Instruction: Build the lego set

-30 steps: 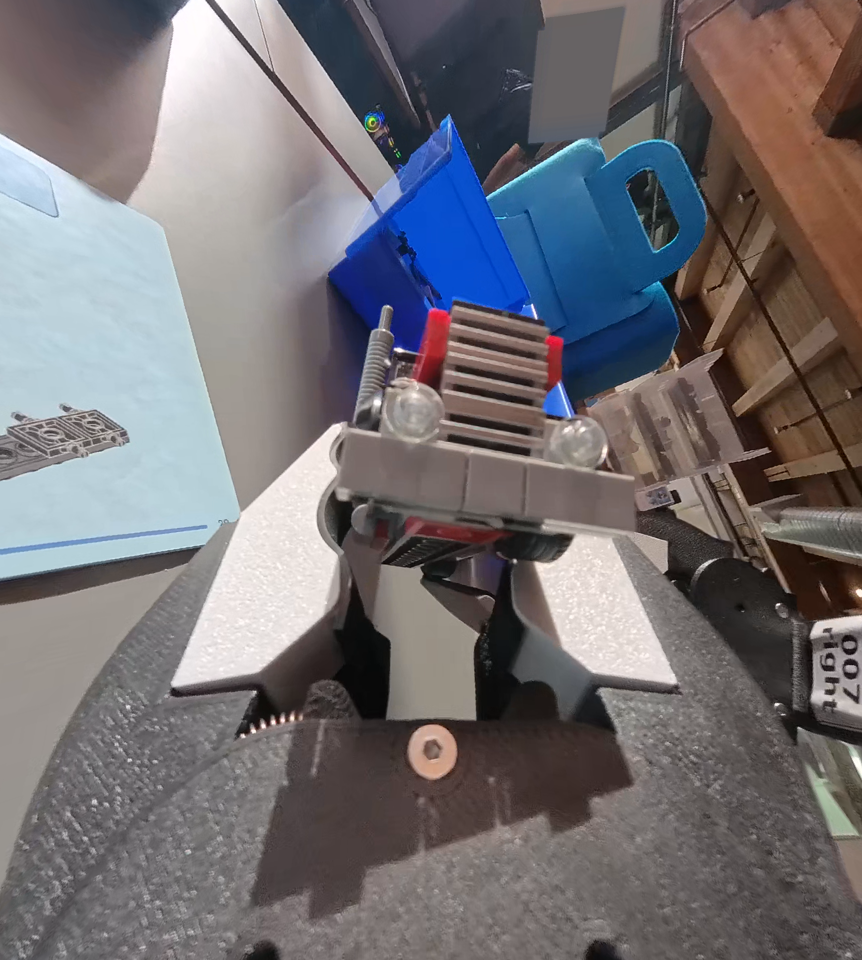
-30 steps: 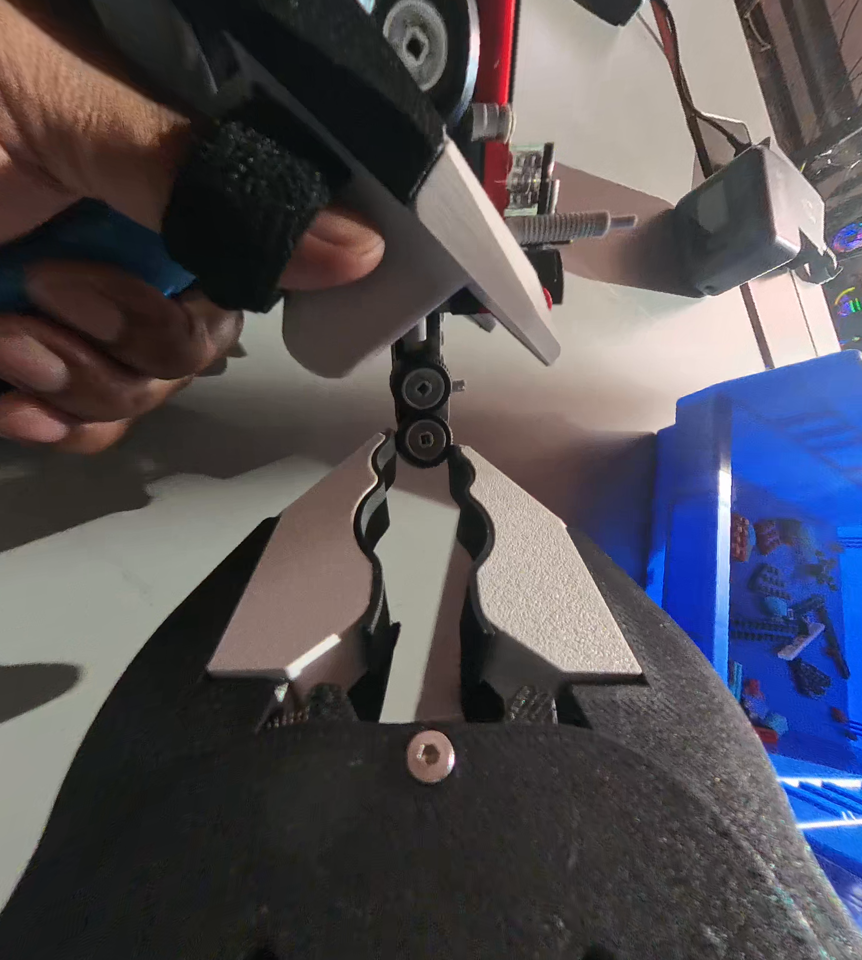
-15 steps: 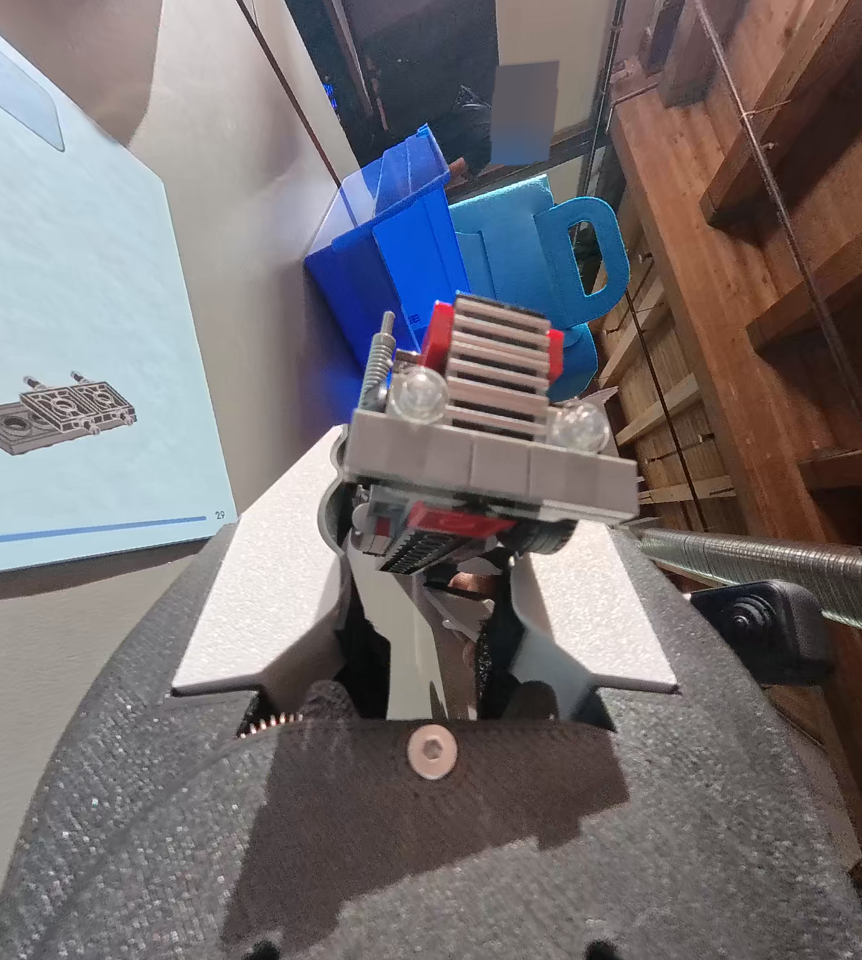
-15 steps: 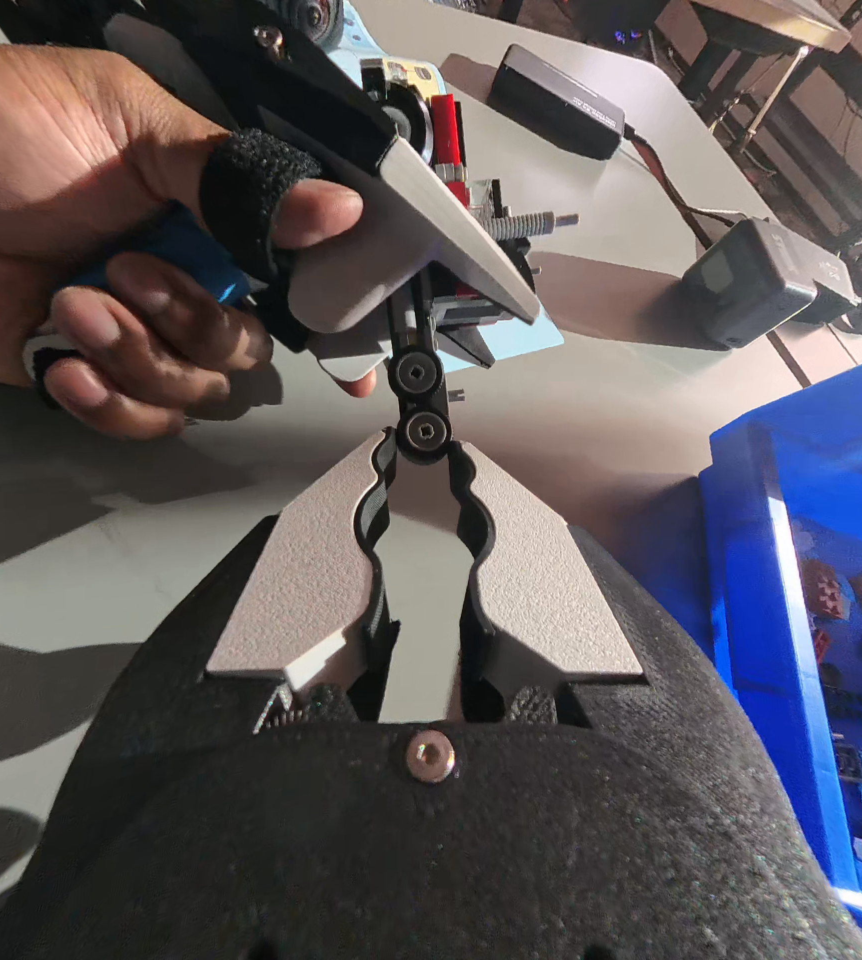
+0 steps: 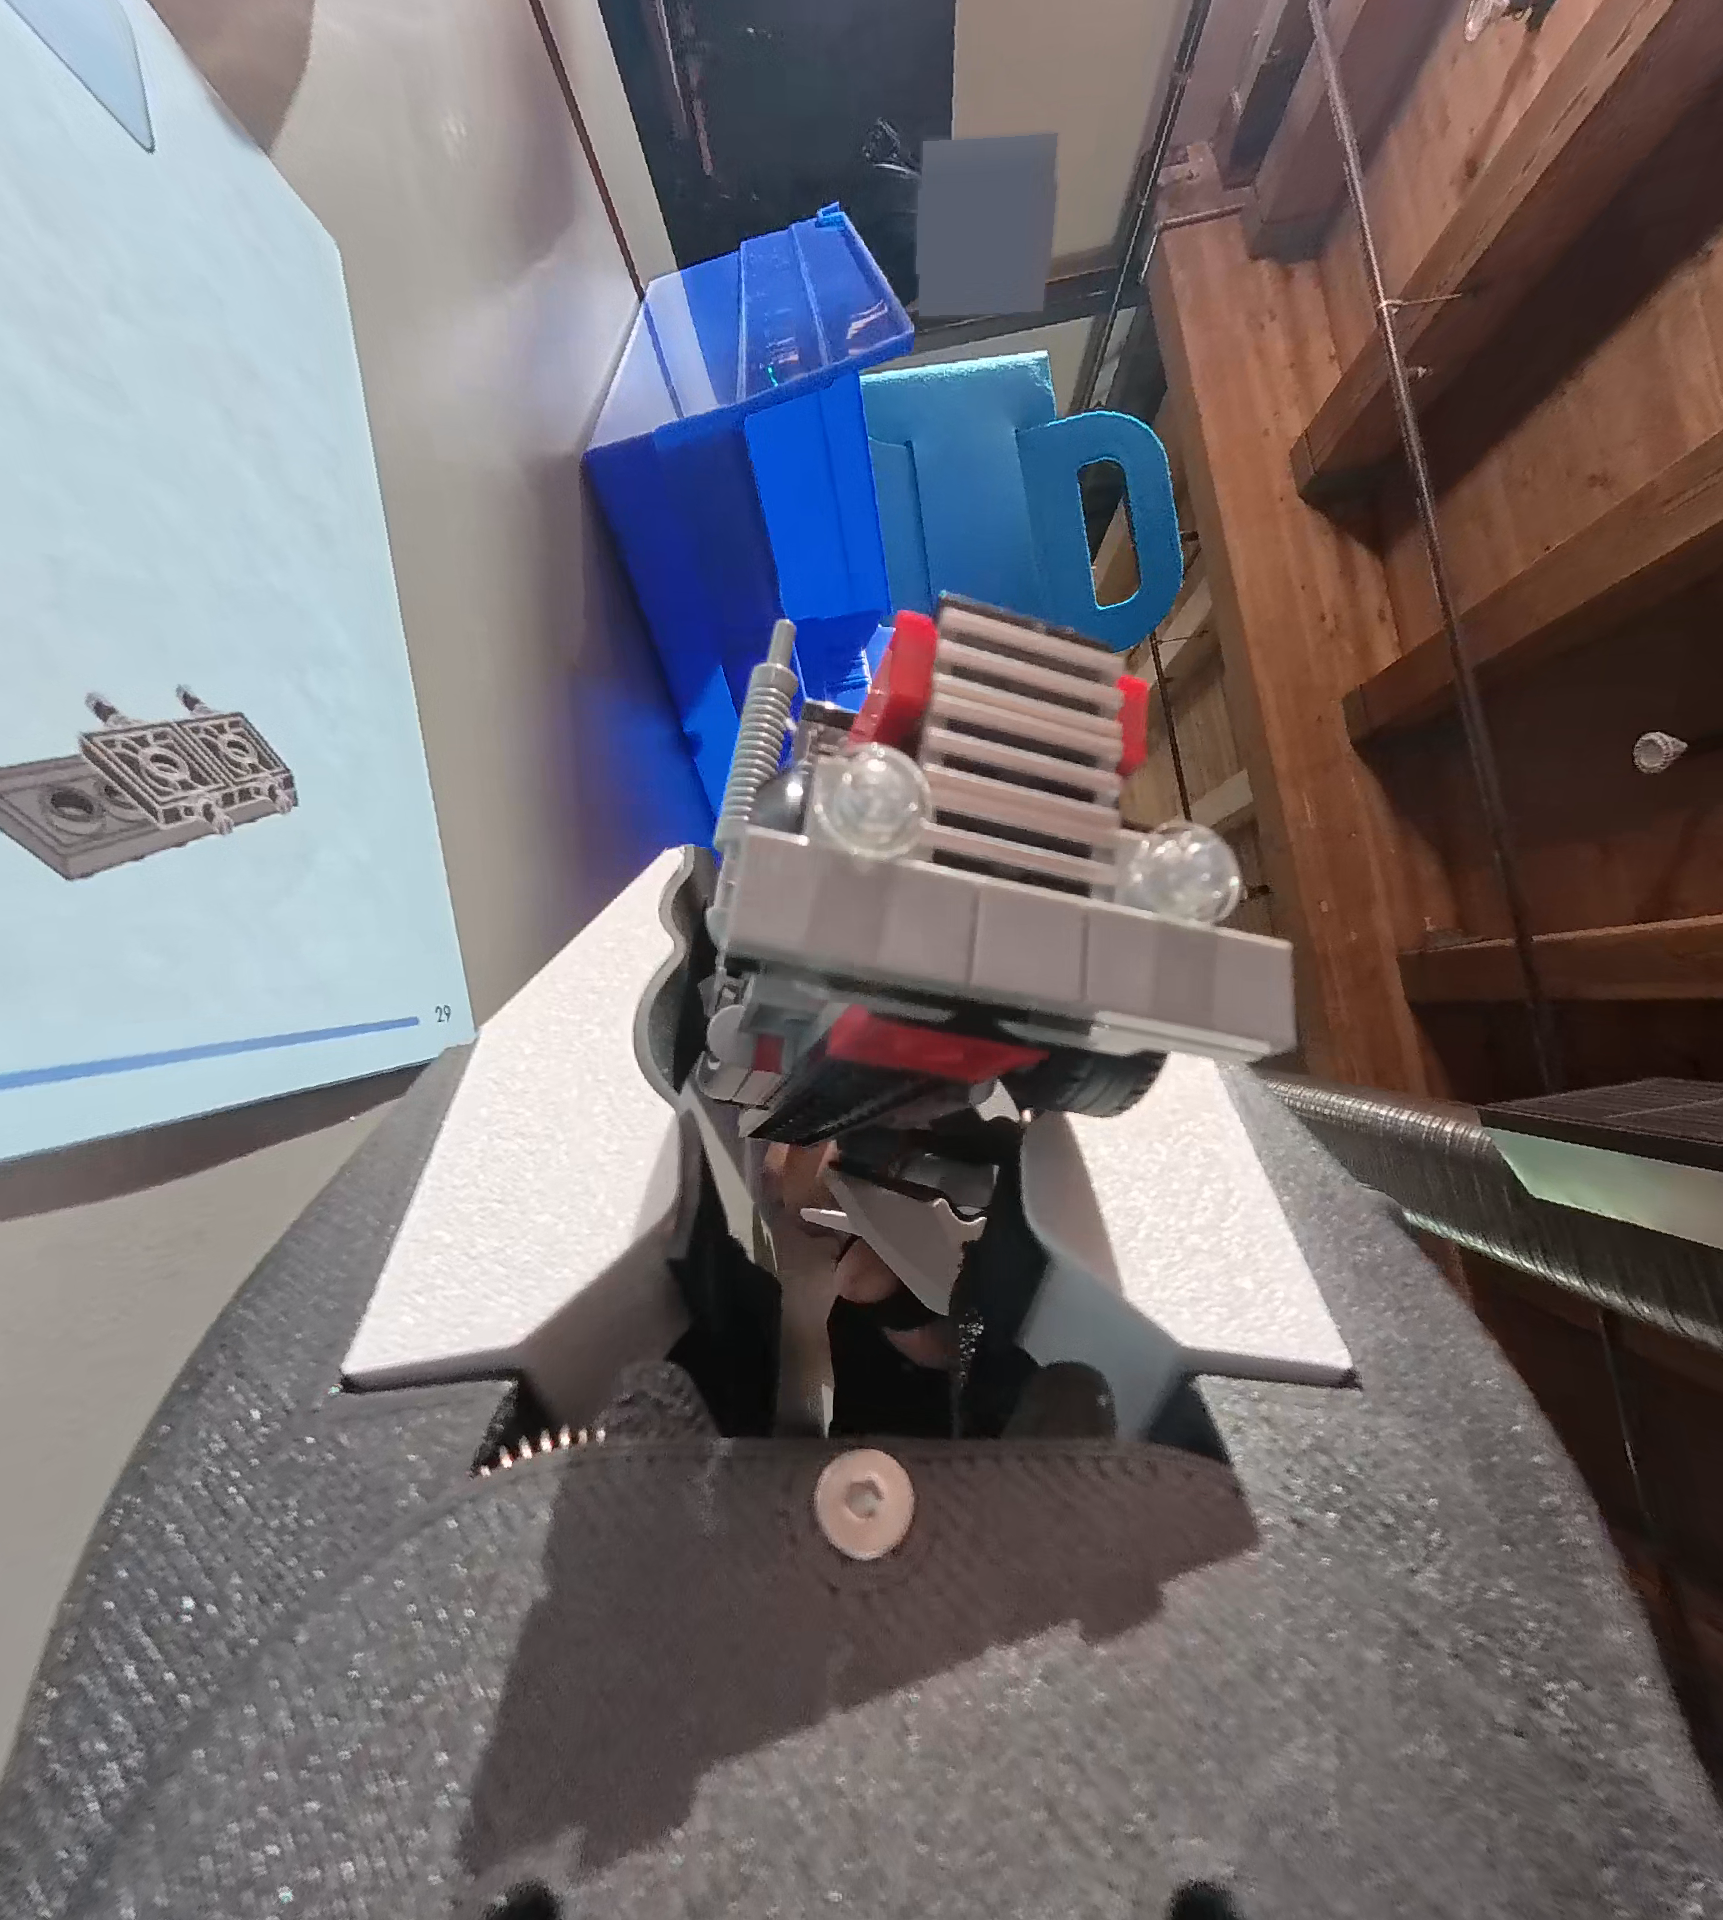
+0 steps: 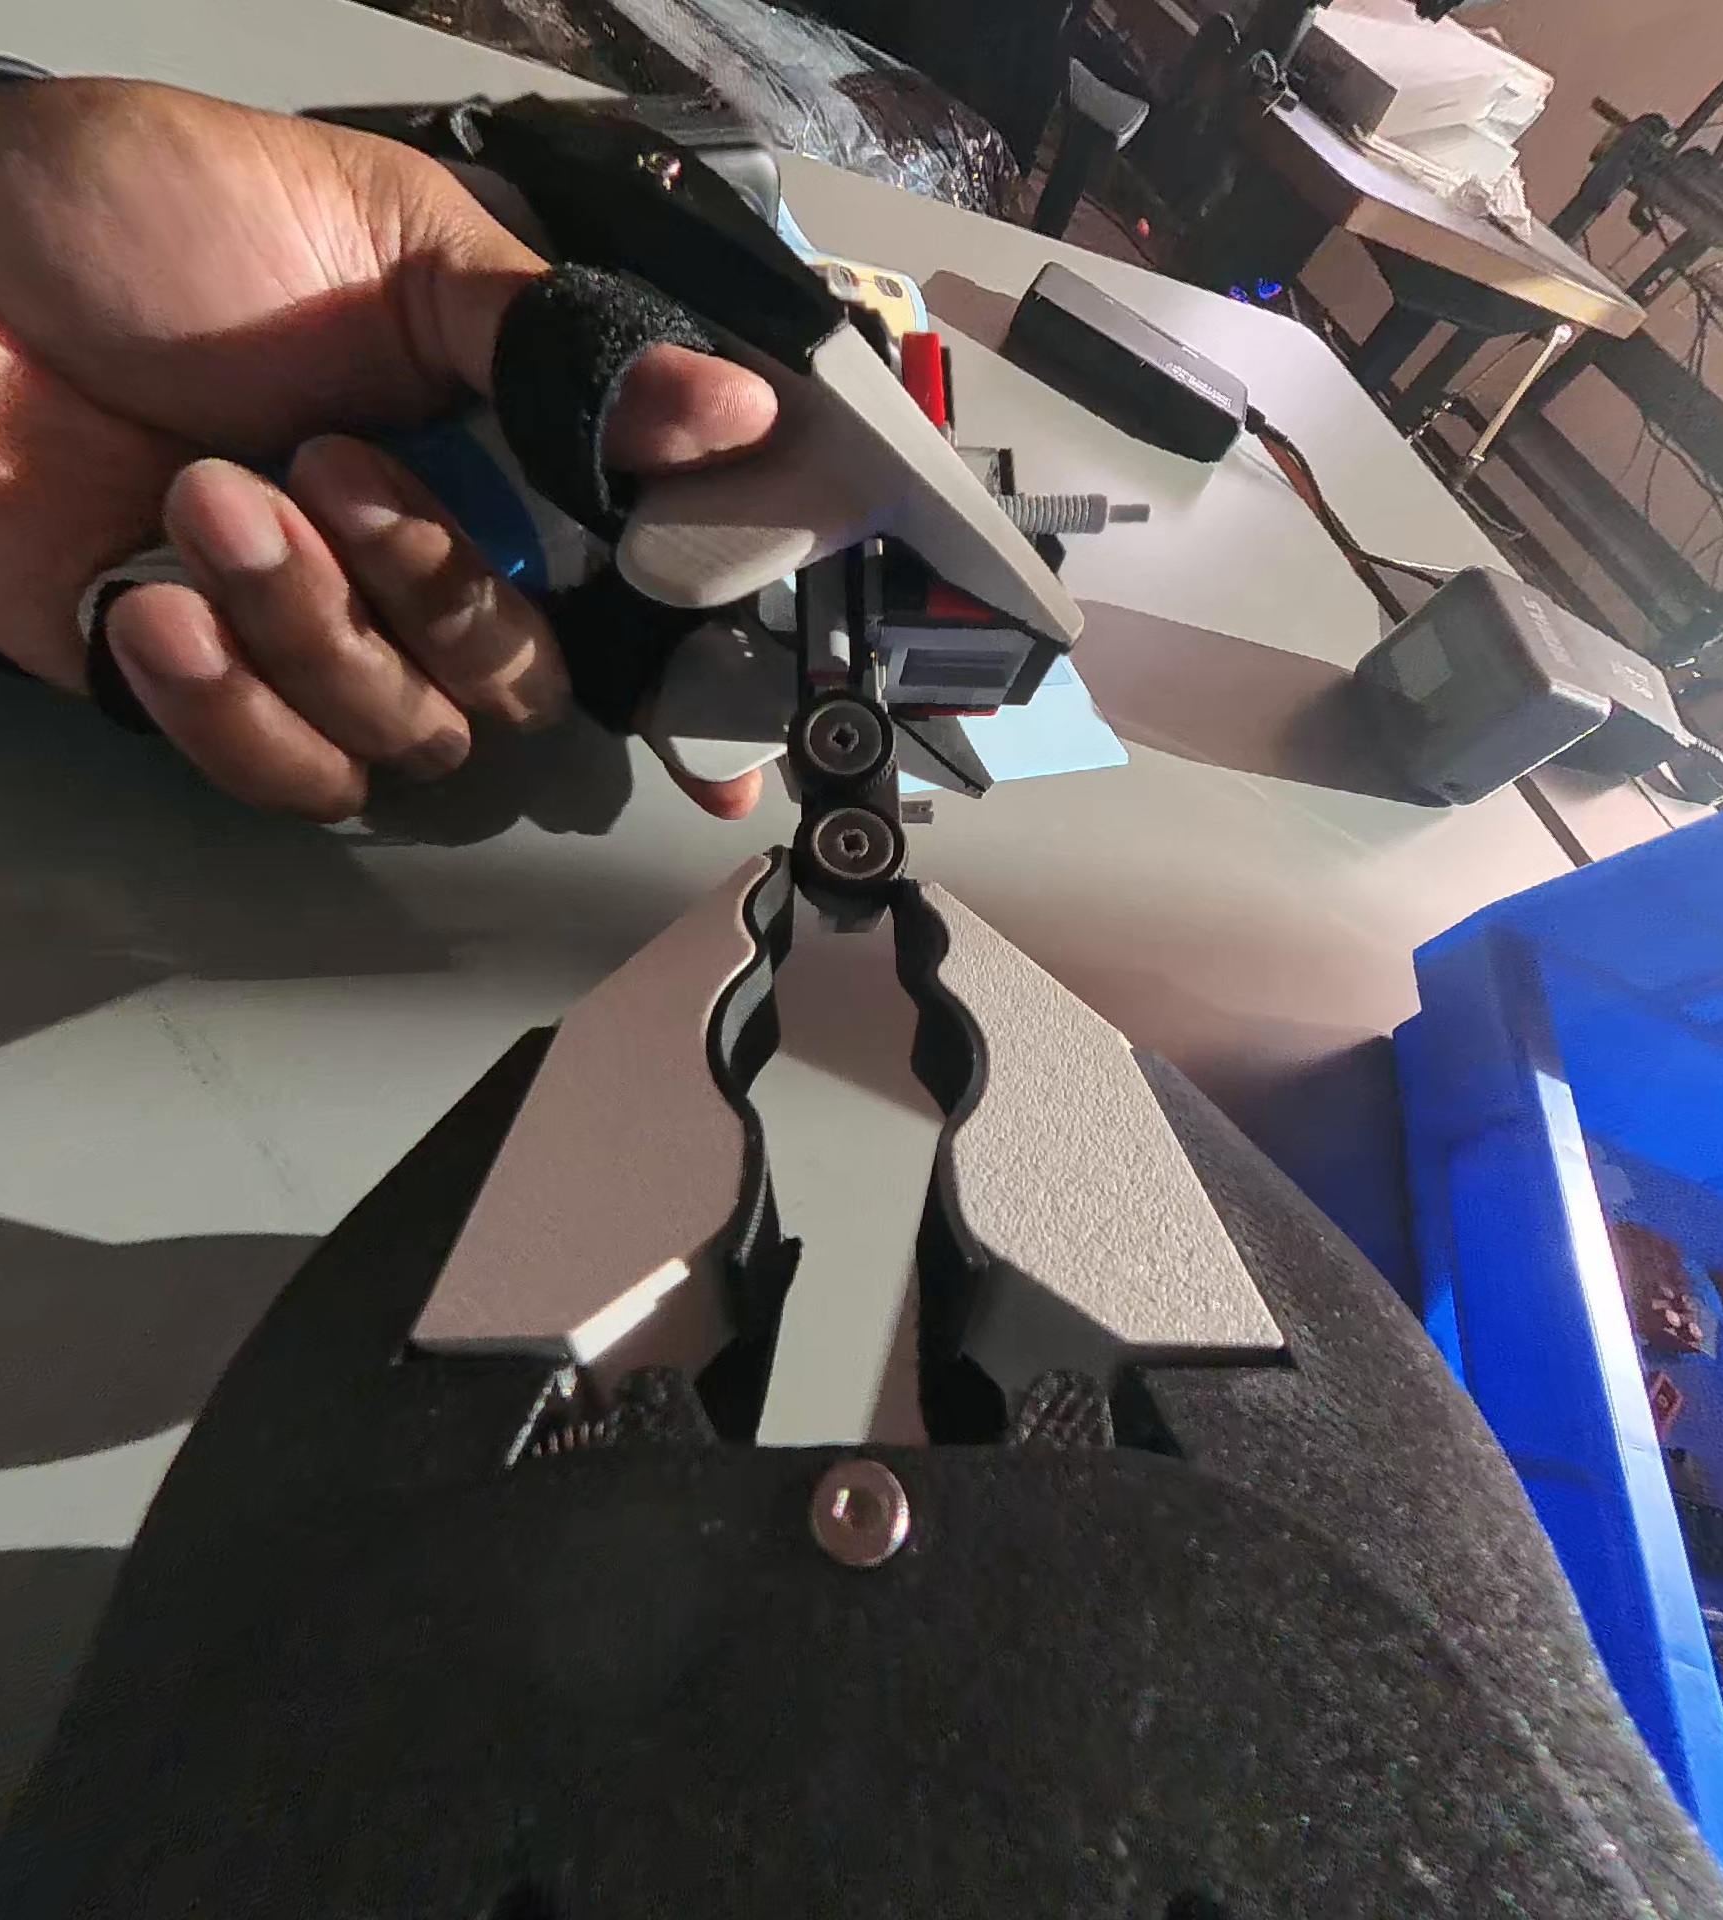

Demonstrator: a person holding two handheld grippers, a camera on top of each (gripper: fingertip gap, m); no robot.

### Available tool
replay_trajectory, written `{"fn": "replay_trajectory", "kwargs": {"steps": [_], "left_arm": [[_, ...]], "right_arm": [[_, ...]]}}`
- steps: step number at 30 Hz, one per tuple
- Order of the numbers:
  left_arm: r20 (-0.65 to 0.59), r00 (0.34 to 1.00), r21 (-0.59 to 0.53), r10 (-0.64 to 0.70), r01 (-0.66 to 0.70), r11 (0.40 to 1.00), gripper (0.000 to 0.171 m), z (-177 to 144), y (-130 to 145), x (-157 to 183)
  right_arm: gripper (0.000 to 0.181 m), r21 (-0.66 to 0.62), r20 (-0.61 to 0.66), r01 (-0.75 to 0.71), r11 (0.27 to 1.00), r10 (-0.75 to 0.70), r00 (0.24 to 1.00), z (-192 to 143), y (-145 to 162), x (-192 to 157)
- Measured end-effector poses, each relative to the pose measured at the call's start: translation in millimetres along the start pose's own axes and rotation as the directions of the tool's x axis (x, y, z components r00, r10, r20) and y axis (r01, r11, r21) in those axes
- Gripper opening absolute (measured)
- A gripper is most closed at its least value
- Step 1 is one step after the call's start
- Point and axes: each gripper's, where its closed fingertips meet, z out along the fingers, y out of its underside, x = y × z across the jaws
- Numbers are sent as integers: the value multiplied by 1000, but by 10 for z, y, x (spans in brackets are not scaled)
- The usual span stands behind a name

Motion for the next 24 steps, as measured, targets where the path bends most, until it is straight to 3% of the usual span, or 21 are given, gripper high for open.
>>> {"fn": "replay_trajectory", "kwargs": {"steps": [8, 11, 16, 24], "left_arm": [[-24, 1000, -2, -9, 9, 1000, 64, -1, -20, 19], [12, 998, 2, 57, -57, 998, 64, 9, -10, 20], [97, 956, -3, 278, -279, 960, 63, 20, 26, 63], [148, 933, 0, 329, -333, 943, 63, 23, 11, 29]], "right_arm": [[21, 16, -5, -16, 1000, 16, 1000, -11, 9, 20], [21, -15, -4, -18, 1000, 18, 1000, -6, 43, 21], [18, -139, -5, -15, 990, 14, 1000, 15, 155, 15], [20, -196, -52, -30, 980, 21, 998, 17, 185, 75]]}}
